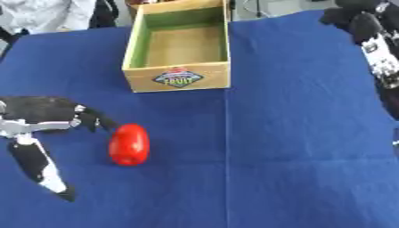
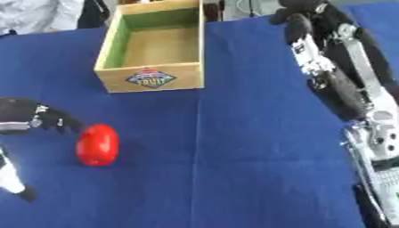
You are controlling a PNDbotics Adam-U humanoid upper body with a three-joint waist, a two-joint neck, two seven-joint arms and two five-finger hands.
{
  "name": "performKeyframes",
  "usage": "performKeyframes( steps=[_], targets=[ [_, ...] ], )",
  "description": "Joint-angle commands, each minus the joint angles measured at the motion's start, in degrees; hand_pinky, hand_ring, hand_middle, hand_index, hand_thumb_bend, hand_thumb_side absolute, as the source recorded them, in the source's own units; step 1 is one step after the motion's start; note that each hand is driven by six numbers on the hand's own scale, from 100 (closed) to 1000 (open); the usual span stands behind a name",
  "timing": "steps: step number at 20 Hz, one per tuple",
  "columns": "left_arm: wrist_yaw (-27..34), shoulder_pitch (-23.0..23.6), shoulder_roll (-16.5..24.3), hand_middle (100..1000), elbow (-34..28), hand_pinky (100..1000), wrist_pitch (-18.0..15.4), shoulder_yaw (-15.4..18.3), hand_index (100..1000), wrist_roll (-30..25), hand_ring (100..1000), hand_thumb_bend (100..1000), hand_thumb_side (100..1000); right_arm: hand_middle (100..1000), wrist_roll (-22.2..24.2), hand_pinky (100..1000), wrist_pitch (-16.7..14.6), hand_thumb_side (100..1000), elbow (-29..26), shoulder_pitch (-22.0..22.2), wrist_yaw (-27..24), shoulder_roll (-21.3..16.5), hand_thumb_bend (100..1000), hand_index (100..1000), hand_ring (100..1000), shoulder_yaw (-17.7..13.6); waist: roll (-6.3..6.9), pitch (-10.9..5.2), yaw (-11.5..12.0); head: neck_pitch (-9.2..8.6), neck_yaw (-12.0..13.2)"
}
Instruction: Pick up objects on the table and place them in the box.
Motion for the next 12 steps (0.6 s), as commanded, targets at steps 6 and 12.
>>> performKeyframes(
  steps=[6,12],
  targets=[
    [-3.69,-1.53,-0.11,755,1.47,566,-4.66,-0.59,966,-0.54,667,809,501,678,0.45,933,-0.11,768,-1.11,-0.55,-0.59,-0.03,100,850,871,0.13,-0.04,-0.81,-0.07,-0.51,0.36],
    [-4.20,-2.07,-1.48,842,2.69,557,-5.58,-1.48,1000,0.56,670,830,490,674,0.59,934,-0.11,765,-1.11,-0.55,-0.69,0.05,100,845,871,0.19,-0.03,-0.65,-0.16,-0.68,0.36]
  ],
)
